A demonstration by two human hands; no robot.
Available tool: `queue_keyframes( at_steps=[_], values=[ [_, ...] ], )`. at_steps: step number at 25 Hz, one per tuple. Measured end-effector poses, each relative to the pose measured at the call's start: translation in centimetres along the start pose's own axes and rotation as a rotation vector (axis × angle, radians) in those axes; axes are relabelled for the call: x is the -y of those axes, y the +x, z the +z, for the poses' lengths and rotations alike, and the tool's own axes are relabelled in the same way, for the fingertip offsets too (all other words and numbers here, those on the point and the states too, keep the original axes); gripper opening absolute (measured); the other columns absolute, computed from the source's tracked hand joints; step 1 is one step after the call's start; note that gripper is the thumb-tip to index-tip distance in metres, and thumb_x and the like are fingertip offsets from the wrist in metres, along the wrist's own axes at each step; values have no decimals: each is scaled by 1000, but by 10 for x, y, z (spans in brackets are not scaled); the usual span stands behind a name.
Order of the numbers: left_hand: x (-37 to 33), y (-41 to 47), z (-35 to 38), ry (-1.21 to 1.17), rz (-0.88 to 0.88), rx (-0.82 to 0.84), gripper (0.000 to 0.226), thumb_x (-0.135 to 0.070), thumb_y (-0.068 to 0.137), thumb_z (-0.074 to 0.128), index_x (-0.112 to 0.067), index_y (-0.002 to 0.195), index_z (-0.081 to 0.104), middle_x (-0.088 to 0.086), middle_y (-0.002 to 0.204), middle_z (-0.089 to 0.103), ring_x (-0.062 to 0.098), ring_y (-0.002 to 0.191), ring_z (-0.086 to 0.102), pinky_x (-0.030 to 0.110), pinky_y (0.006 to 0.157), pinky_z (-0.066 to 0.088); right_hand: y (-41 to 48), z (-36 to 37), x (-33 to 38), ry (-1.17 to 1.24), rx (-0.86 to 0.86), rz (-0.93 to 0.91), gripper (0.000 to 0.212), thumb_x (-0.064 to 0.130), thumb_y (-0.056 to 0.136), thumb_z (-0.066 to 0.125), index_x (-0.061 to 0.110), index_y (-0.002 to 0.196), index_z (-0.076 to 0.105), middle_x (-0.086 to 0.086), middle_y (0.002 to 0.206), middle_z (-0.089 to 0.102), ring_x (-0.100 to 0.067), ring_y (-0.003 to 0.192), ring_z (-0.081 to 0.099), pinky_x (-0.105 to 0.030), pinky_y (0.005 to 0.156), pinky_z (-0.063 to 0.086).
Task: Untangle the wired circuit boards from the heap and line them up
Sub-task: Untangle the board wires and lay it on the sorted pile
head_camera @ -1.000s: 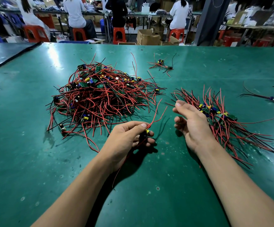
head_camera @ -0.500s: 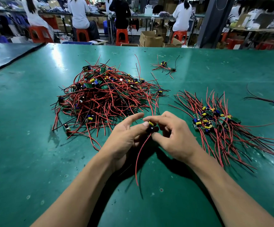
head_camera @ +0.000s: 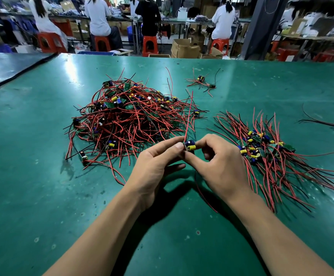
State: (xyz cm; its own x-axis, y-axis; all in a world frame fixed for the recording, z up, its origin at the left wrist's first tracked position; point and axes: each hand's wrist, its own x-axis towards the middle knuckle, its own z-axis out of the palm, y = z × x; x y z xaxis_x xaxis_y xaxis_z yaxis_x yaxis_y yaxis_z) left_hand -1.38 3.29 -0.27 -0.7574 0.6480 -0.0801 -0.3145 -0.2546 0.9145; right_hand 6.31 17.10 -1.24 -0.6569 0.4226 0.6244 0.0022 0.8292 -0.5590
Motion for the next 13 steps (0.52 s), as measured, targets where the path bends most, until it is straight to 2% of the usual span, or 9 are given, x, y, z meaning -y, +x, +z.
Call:
queue_keyframes(
  at_steps=[2,4,6,8,10,13],
  values=[
    [1,1,-2,25,15,-59,12,-19,82,71,-17,91,78,4,90,76,13,81,68,30,77,56,-2,2,2,-25,43,24,40,65,72,70,28,76,55,13,61,45,-7,59,47,-29,51,34],
    [1,4,-4,34,3,-99,8,-14,84,71,-13,89,76,4,81,75,12,69,67,23,63,55,-4,6,3,-22,118,52,45,69,68,69,27,76,55,12,59,45,-8,56,46,-26,50,31],
    [0,5,-5,19,-20,-125,9,-9,86,68,-11,89,75,4,75,72,10,60,65,19,54,53,-6,8,6,101,219,86,50,72,68,69,24,76,57,10,54,43,-8,50,40,-27,49,32],
    [-1,7,-7,-17,-43,-136,14,-5,87,62,-7,86,76,5,73,70,10,60,63,20,57,55,-5,10,7,281,258,143,48,69,75,67,21,72,60,11,52,45,-4,49,38,-23,50,32],
    [-2,7,-7,-55,-75,-118,17,-3,87,58,-1,91,74,9,75,68,15,63,65,25,64,57,-1,10,5,419,239,277,47,59,85,65,16,68,61,11,53,46,-4,51,39,-22,53,33],
    [0,5,-5,-97,-168,-45,21,-4,87,56,2,100,72,10,75,66,22,68,69,33,71,59,4,9,-2,661,305,518,25,38,91,70,14,81,71,5,61,55,-6,55,45,-21,53,39]
  ],
)
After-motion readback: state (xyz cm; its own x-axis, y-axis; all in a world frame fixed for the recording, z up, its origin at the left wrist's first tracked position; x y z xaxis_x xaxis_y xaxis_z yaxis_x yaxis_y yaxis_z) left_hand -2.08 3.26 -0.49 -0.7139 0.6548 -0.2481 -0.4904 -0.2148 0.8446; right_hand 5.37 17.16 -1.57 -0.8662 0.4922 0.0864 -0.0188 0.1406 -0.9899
